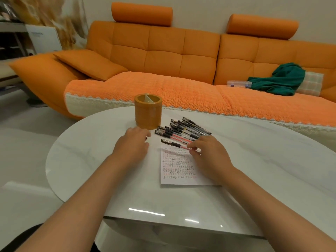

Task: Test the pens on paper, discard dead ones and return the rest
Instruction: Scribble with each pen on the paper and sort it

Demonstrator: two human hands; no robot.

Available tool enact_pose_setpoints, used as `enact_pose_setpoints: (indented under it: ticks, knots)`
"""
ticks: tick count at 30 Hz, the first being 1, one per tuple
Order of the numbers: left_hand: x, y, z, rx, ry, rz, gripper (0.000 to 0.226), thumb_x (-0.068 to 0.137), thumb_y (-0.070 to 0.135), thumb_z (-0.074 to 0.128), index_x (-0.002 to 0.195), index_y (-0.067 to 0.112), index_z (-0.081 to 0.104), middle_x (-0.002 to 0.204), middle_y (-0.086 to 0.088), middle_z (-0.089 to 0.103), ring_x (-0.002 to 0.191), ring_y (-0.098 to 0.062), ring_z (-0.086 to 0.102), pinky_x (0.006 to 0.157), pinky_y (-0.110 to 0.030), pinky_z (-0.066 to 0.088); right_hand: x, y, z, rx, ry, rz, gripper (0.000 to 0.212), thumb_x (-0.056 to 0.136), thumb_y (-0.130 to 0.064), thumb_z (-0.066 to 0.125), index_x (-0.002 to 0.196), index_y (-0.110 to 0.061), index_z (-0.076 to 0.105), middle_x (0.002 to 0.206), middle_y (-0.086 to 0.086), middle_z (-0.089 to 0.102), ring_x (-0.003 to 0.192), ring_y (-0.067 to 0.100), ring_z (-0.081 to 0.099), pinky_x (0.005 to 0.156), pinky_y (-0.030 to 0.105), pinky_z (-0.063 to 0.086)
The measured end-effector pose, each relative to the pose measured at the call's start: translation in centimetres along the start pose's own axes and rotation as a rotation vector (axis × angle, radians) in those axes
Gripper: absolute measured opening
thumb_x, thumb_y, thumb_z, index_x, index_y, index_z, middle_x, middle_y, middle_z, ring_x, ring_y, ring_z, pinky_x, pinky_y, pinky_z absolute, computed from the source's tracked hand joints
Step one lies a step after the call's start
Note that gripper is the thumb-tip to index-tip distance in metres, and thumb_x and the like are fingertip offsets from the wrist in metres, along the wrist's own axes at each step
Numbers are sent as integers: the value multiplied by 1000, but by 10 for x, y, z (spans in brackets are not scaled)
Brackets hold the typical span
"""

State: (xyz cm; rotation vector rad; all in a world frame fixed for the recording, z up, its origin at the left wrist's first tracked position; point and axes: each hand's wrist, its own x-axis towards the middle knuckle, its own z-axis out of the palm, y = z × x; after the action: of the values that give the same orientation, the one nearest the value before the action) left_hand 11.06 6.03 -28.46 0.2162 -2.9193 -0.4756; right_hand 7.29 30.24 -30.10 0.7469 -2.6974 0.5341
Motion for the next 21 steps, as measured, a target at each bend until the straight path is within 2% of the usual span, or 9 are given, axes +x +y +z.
enact_pose_setpoints:
  ticks: [2, 6, 10, 14, 17, 21]
  knots:
    - [1, -12, -1, 101, -24, -59, 38, 101, 28, 52, 139, 24, 48, 138, -2, 49, 126, -21, 44, 97, -36, 45, 14, -6, 3, 11, -20, 7, 23, 98, -20, 59, 117, -23, 74, 107, -4, 67, 107, 18, 55, 85, 31, 47]
    - [1, -26, -1, 192, -99, -126, 34, 101, 33, 48, 133, 22, 51, 134, -5, 49, 123, -24, 45, 96, -37, 45, 41, -19, 14, -5, -53, -26, 26, 98, -17, 60, 122, -19, 71, 104, 1, 60, 98, 24, 57, 79, 35, 47]
    - [-1, -31, -2, 180, -68, -87, 29, 100, 18, 45, 126, 23, 58, 124, -3, 56, 114, -23, 50, 89, -34, 43, 59, -28, 25, -72, -80, -43, 26, 98, -19, 59, 123, -22, 70, 108, 0, 62, 101, 23, 59, 79, 34, 50]
    - [-1, -30, -4, 143, -68, -61, 32, 100, 11, 46, 125, 22, 62, 122, -3, 59, 112, -23, 55, 93, -34, 46, 65, -32, 28, -134, -104, -51, 21, 98, -26, 59, 116, -25, 71, 108, -2, 64, 104, 21, 59, 79, 34, 49]
    - [0, -26, -6, 93, -31, -4, 31, 101, 12, 46, 125, 23, 61, 124, -2, 58, 114, -22, 53, 94, -35, 47, 64, -31, 27, -123, -106, -36, 20, 98, -28, 60, 114, -25, 72, 107, -3, 64, 103, 20, 59, 80, 35, 50]
    - [2, -13, -5, 29, 28, 108, 26, 104, 22, 46, 124, 29, 62, 124, 4, 57, 110, -19, 52, 88, -32, 48, 56, -28, 22, -3, -95, 2, 25, 98, -27, 60, 120, -22, 69, 113, -4, 62, 102, 17, 58, 84, 34, 50]
